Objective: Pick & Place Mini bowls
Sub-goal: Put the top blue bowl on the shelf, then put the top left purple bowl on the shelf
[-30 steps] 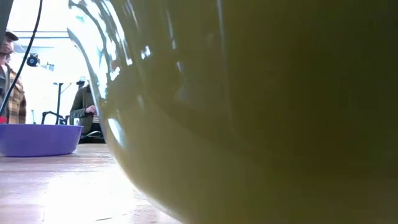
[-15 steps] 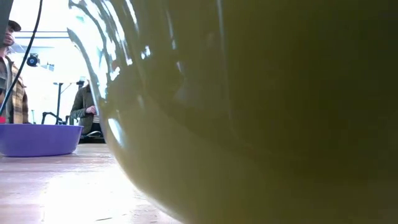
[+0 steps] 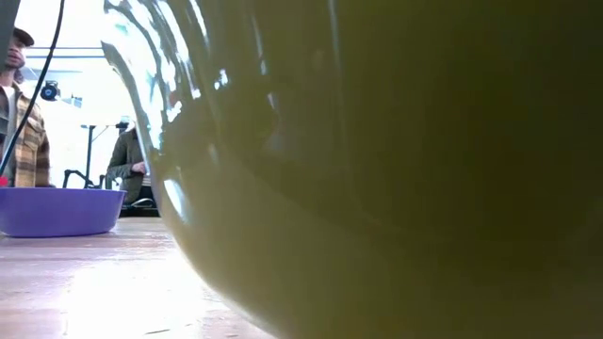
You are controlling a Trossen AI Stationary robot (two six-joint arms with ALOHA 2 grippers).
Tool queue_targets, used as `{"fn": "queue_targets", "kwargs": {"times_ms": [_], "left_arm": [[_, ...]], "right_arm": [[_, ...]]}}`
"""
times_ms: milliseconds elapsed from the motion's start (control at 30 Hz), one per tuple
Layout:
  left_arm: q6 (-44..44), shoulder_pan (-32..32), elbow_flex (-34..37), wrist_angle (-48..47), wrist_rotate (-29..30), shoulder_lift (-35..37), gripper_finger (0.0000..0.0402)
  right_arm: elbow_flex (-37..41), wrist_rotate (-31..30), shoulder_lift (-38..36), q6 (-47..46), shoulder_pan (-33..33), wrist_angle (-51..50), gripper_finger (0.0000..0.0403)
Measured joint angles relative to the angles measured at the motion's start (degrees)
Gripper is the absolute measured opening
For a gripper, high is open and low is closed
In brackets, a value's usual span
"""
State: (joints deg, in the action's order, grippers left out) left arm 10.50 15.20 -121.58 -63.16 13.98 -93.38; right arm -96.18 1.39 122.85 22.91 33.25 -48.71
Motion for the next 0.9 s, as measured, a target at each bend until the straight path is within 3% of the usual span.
{"fn": "queue_targets", "kwargs": {"times_ms": [600, 900], "left_arm": [[-0.1, 0.0, 0.0, -1.7, 0.0, 0.0, 0.0], [-4.3, 0.0, 0.0, -6.5, 0.0, 0.6, 0.0]], "right_arm": [[0.0, 0.3, -1.5, 0.0, -0.9, 0.1, 0.0148], [0.0, 0.6, -6.1, -1.9, -1.2, -1.6, 0.0173]]}}
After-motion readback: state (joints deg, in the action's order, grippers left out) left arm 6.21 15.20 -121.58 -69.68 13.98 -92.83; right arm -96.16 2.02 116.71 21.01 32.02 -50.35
